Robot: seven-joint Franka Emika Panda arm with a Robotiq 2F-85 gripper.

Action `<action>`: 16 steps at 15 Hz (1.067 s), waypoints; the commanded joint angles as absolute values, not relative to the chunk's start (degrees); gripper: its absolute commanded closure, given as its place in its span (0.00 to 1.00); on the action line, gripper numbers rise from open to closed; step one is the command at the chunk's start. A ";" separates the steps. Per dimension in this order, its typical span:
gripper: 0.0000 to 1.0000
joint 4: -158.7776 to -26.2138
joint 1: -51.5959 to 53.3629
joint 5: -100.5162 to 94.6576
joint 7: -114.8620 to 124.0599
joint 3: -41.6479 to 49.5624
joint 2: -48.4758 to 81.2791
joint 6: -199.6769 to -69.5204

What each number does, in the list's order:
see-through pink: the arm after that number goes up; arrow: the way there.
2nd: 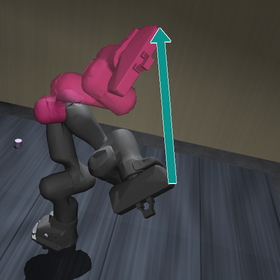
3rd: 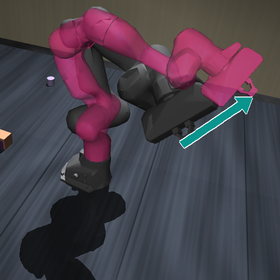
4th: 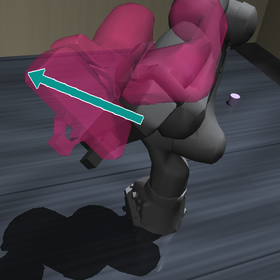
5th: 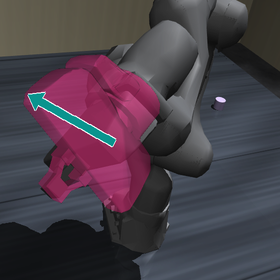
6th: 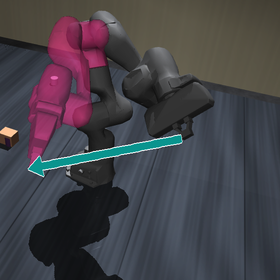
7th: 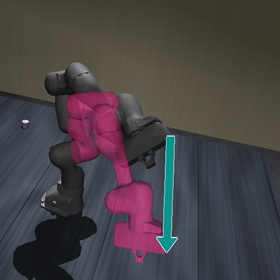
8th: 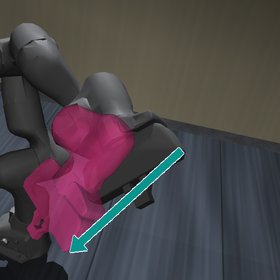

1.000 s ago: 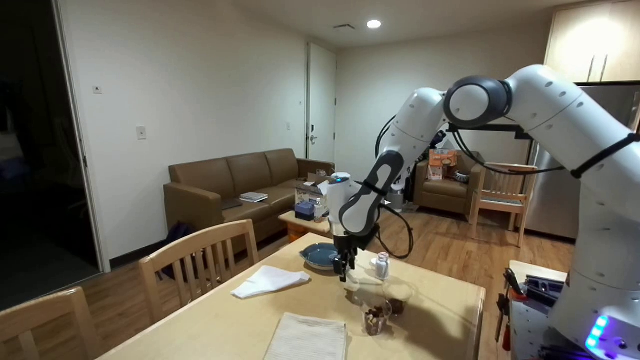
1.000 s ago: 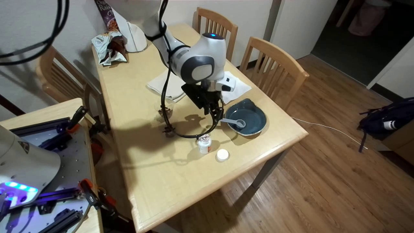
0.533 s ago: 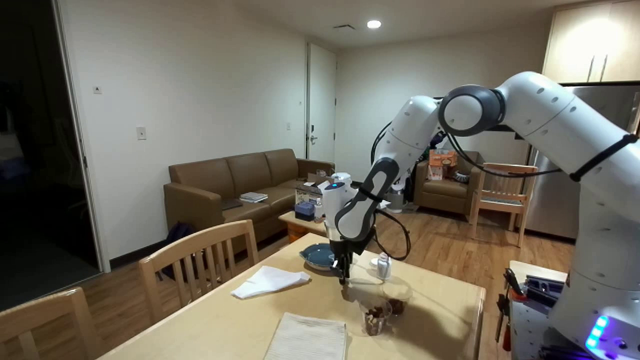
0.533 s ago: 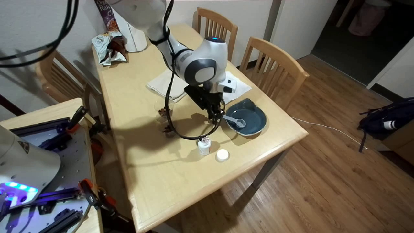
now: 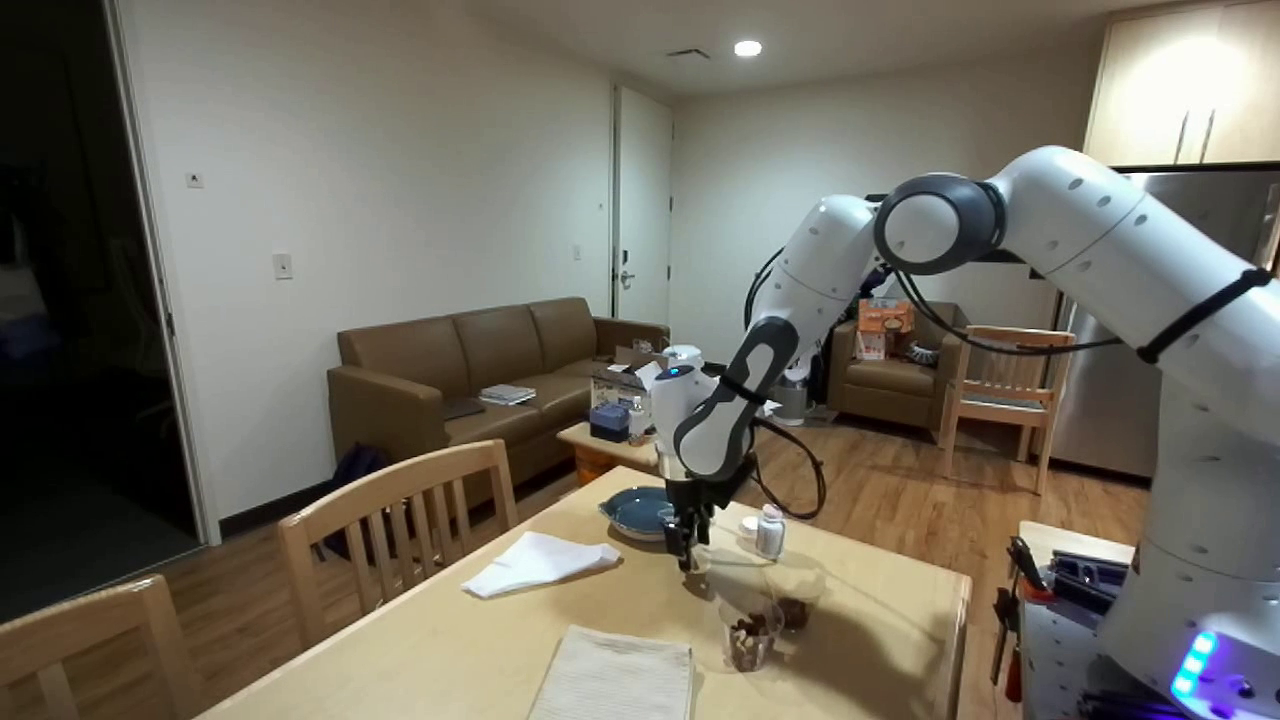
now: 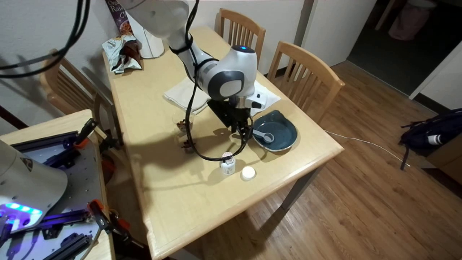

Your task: Take the spoon from the bowl and put it in the cup, then move the two cups slightly forward

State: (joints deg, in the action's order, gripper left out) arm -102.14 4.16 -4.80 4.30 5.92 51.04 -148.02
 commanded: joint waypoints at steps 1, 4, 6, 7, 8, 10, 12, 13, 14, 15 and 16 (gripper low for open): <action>0.00 -101.52 3.39 -4.57 4.27 4.99 51.04 -146.95; 0.00 -101.77 4.24 -4.26 5.70 4.90 50.35 -146.05; 0.00 -101.63 3.83 -3.41 5.76 3.87 50.14 -145.66; 0.00 -101.41 3.60 -3.25 5.11 3.34 50.12 -145.05; 0.00 -101.28 3.32 -3.43 3.89 2.74 49.94 -144.14; 0.00 -100.51 3.19 -4.56 1.32 2.06 49.21 -138.38; 0.00 -99.21 4.16 -6.13 0.50 2.64 48.72 -131.87; 0.00 -98.86 4.34 -6.46 0.40 2.68 48.41 -129.91; 0.00 -98.38 4.41 -6.48 0.15 2.61 48.18 -127.79; 0.00 -98.34 4.37 -5.60 2.09 2.61 49.78 -131.62; 0.00 -97.99 4.35 -5.64 1.79 2.52 49.46 -129.99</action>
State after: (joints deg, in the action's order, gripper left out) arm -98.25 4.81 -5.15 1.47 3.02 49.31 -130.13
